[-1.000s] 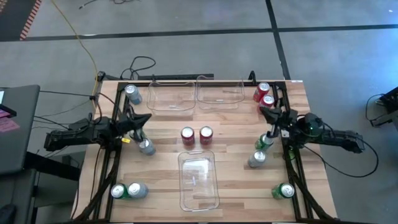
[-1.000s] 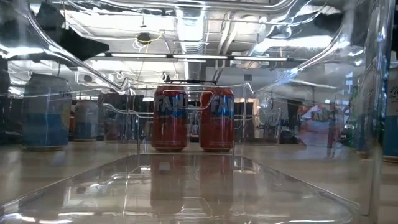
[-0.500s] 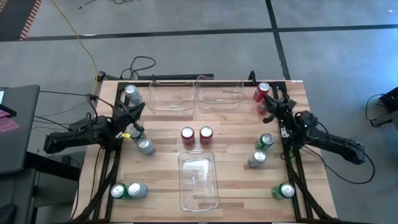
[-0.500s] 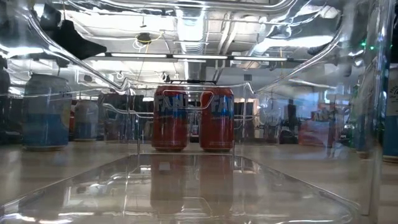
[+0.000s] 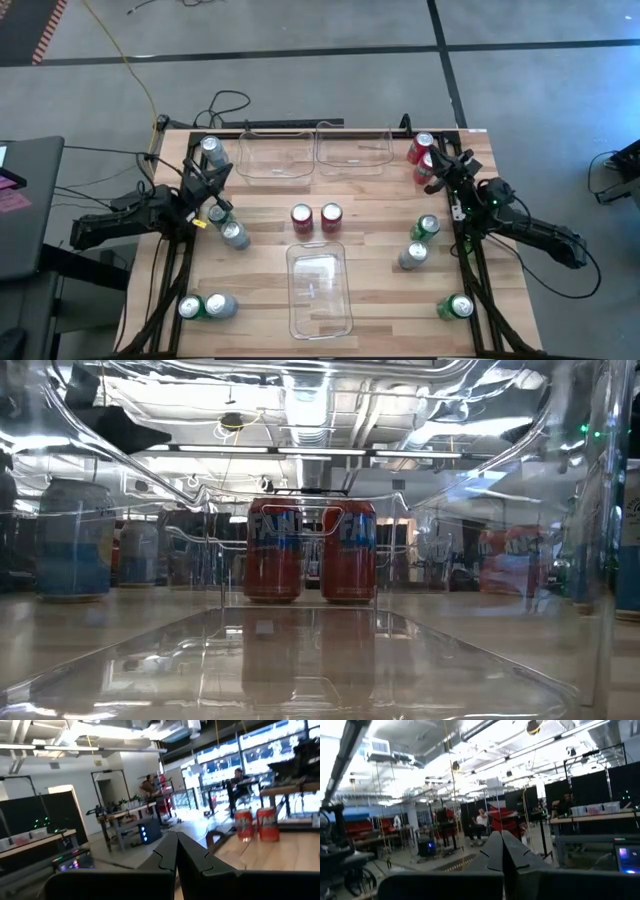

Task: Sort soda cans
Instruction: Put the top left white and blue soda can into the top left transparent bin

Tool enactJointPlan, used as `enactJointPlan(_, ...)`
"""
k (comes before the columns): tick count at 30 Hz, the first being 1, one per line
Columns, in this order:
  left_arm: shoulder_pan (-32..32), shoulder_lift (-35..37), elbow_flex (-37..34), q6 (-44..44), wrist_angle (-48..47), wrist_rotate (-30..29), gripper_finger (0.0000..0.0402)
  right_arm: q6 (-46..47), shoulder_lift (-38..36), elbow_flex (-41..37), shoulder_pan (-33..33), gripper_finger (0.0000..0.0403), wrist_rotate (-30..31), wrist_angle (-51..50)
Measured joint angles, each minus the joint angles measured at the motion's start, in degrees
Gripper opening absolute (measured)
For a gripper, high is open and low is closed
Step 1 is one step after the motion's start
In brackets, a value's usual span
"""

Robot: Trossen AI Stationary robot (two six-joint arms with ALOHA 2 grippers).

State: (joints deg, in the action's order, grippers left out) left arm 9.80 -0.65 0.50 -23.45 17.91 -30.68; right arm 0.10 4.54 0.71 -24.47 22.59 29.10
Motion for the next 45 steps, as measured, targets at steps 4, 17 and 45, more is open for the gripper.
enactJointPlan(4, 0.0, 0.0, 1.9, 0.4, -0.7, 0.3, 0.0000, 1.4, 0.0, 1.3, 0.0, 0.0010, -0.1, -0.4)
enactJointPlan(17, 0.0, -0.9, 5.8, 5.5, -0.5, -2.8, 0.0008, 8.5, 0.0, 4.0, 3.2, 0.0137, -15.3, -4.4)
enactJointPlan(45, 10.3, -40.6, 53.2, 48.1, -70.1, -14.5, 0.0241, 19.5, 11.9, 13.7, -0.7, 0.0378, -10.9, -16.7)
